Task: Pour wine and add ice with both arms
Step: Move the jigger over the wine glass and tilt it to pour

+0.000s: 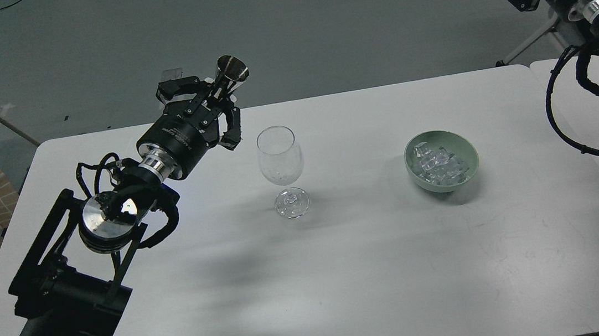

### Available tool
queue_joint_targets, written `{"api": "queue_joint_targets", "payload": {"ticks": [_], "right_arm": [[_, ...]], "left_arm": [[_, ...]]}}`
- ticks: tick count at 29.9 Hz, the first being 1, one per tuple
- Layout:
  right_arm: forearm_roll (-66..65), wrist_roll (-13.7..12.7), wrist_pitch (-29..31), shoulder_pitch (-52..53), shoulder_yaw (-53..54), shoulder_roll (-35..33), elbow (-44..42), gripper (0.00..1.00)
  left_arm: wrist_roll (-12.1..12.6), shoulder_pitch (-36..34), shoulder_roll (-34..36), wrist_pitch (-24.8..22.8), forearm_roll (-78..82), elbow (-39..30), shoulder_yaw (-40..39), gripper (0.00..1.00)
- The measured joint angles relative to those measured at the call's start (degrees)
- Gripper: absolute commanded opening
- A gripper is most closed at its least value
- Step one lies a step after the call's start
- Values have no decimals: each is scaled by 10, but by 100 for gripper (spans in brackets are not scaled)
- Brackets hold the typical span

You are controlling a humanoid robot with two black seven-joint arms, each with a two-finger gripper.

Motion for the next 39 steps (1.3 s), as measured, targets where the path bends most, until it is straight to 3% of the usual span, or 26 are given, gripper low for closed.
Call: {"api": "queue_joint_targets", "payload": {"ticks": [7, 36, 39], "right_arm": [[0, 0, 0, 0, 0, 0, 1, 100], [0, -1, 0, -2, -1, -7, 19, 100], [0, -1, 0, -5, 0, -7, 19, 100]], "left_arm": [[1, 0, 4, -27, 47, 1, 31, 0], [-17, 10, 13, -86, 198, 41, 43, 0], [-17, 16, 13, -108, 229, 41, 43, 0]]}}
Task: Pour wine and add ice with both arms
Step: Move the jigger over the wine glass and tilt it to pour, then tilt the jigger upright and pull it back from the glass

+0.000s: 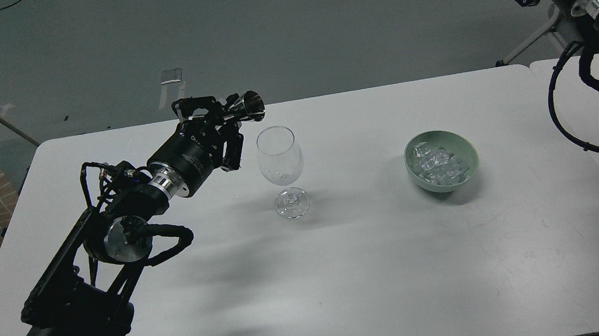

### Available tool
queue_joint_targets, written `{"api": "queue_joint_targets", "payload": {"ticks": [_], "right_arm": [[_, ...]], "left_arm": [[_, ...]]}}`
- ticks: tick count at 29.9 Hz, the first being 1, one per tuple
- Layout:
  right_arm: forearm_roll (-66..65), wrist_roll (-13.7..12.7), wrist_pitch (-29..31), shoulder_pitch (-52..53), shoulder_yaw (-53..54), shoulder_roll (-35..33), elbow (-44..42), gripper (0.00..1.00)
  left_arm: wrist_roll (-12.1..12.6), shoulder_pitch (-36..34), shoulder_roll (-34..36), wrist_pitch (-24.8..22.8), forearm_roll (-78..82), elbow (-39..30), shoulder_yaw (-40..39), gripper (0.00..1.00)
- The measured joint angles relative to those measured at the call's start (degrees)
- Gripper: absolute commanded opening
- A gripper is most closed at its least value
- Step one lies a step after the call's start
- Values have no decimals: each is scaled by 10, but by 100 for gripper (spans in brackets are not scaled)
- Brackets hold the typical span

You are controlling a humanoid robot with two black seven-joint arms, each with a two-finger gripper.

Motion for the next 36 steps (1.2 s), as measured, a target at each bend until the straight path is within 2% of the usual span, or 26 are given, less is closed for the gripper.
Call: {"api": "queue_joint_targets", "payload": {"ticks": [5, 11, 36], "right_arm": [[0, 0, 0, -1, 0, 0, 0, 100], [5, 0, 2, -1, 21, 0, 5, 100], [13, -2, 4, -24, 29, -11, 32, 100]], "left_arm": [[0, 4, -1, -27, 36, -2, -1, 0], [-11, 6, 0, -30, 59, 4, -1, 0], [-12, -6, 0, -64, 219, 11, -2, 0]]}}
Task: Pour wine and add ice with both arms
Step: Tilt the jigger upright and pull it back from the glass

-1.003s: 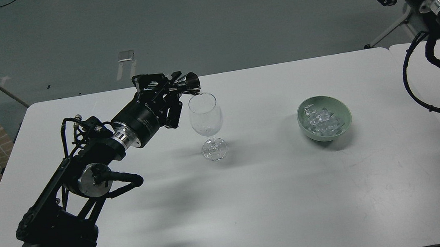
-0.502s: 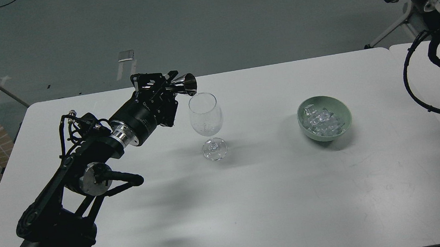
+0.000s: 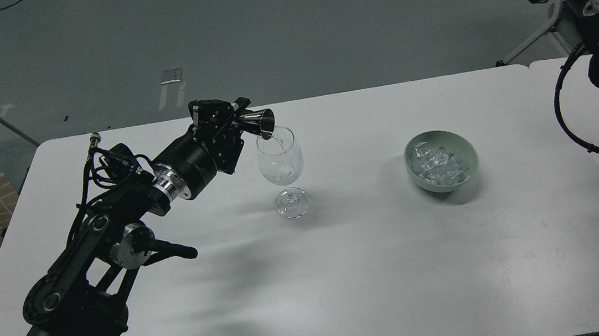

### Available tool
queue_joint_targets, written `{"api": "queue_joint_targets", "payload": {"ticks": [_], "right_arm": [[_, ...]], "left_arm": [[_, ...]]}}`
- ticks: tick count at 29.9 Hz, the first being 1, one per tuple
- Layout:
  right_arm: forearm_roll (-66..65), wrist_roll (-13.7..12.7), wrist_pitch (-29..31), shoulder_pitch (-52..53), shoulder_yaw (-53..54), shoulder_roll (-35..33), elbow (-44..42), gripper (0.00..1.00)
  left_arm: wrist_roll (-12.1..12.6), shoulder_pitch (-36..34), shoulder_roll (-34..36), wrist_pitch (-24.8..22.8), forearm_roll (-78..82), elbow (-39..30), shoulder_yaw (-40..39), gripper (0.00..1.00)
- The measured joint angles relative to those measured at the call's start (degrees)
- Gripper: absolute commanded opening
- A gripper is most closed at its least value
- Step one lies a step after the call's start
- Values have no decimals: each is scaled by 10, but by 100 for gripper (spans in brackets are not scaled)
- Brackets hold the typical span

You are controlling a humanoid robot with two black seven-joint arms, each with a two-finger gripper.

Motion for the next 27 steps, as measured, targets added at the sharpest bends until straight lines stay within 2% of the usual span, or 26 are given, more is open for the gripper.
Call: {"api": "queue_joint_targets", "payload": {"ticks": [17, 27], "right_arm": [[10, 0, 1, -1, 3, -15, 0, 100], [14, 0, 1, -1, 3, -19, 0, 100]], "left_arm": [[3, -27, 34, 1, 139, -30, 0, 0], [3, -37, 45, 0, 160, -41, 0, 0]]}}
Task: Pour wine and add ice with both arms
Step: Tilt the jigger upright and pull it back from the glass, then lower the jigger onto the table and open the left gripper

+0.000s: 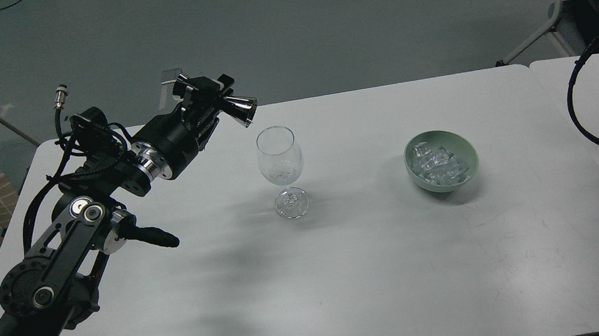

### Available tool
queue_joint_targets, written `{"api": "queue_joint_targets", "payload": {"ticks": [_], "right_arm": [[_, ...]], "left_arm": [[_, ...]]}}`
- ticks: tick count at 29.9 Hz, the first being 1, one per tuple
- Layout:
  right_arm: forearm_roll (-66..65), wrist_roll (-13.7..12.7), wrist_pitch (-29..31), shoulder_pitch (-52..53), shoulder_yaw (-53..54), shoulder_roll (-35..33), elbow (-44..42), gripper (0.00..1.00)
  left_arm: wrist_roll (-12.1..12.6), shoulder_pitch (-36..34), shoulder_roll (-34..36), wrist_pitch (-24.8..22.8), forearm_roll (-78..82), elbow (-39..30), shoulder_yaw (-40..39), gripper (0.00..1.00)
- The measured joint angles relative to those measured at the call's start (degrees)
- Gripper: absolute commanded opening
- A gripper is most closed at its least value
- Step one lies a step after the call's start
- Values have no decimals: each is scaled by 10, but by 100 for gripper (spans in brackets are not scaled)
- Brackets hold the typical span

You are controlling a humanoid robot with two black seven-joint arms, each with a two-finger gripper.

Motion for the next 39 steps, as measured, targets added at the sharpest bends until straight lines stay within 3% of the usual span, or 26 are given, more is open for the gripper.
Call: {"api": "queue_joint_targets", "payload": {"ticks": [5, 14, 20, 29, 39], "right_arm": [[0, 0, 0, 0, 0, -3, 0, 100], [1, -3, 1, -3, -1, -12, -1, 100], [0, -4, 1, -18, -2, -13, -6, 100], [0, -5, 0, -37, -7, -13, 0, 100], [-1, -5, 0, -37, -11, -10, 0, 100]], "left_arm": [[-2, 6, -9, 1, -35, -10, -20, 0], [-18, 68, -49, 4, -270, -7, -159, 0], [-25, 93, -67, 4, -472, 31, -227, 0], [-50, 87, -69, -3, -647, 208, -281, 0], [-52, -12, -63, -42, -674, 438, -283, 7]]}}
